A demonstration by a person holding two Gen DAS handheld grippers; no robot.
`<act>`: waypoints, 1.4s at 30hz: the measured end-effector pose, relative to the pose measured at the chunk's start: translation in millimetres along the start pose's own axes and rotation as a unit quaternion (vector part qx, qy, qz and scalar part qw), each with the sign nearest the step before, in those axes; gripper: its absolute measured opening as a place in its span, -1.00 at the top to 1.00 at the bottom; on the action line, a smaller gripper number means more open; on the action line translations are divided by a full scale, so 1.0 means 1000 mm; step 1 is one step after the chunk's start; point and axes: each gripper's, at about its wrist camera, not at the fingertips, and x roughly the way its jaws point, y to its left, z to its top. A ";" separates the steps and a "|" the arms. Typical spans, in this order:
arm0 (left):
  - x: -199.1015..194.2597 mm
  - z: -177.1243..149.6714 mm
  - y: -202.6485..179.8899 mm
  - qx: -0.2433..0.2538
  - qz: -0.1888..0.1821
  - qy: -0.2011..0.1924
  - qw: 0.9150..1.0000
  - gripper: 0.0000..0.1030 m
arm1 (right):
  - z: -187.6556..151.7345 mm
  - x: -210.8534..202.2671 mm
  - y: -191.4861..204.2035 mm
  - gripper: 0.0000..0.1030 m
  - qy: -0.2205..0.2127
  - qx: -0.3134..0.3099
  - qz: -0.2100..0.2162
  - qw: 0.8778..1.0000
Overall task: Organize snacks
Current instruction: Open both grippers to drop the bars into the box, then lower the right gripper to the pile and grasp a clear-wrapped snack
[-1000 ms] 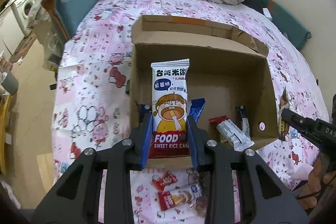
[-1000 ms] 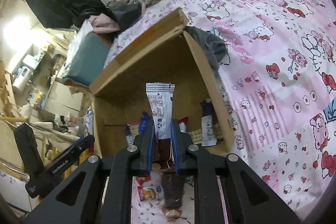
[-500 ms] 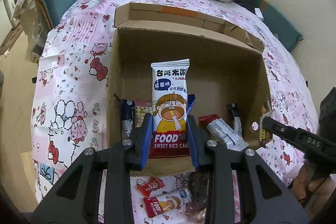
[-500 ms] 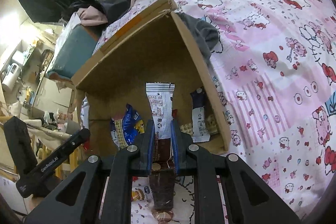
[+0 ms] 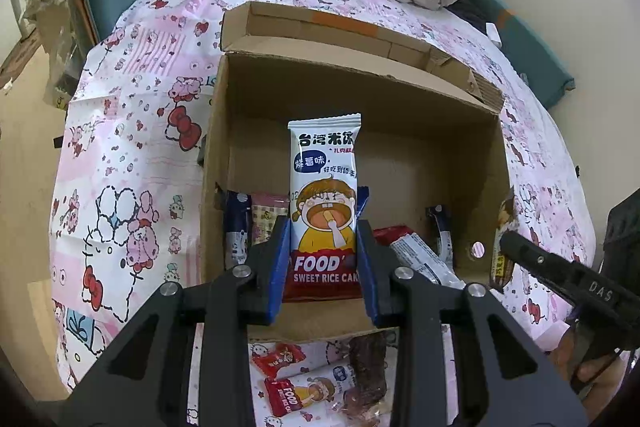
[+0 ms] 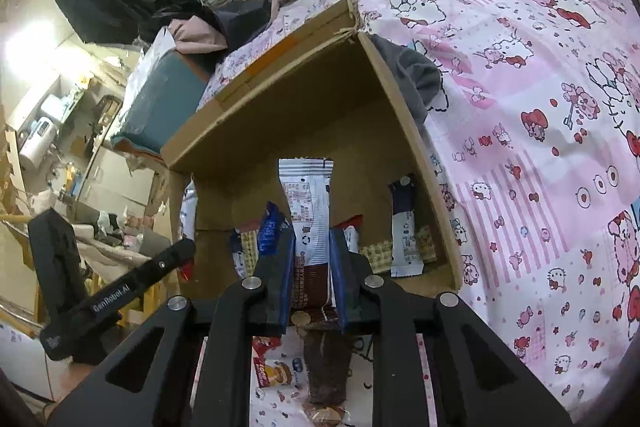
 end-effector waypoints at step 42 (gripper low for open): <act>-0.072 -0.069 0.093 -0.145 0.055 0.036 0.987 -0.59 | -0.135 0.107 0.038 -1.00 0.215 -0.057 -0.173 0.960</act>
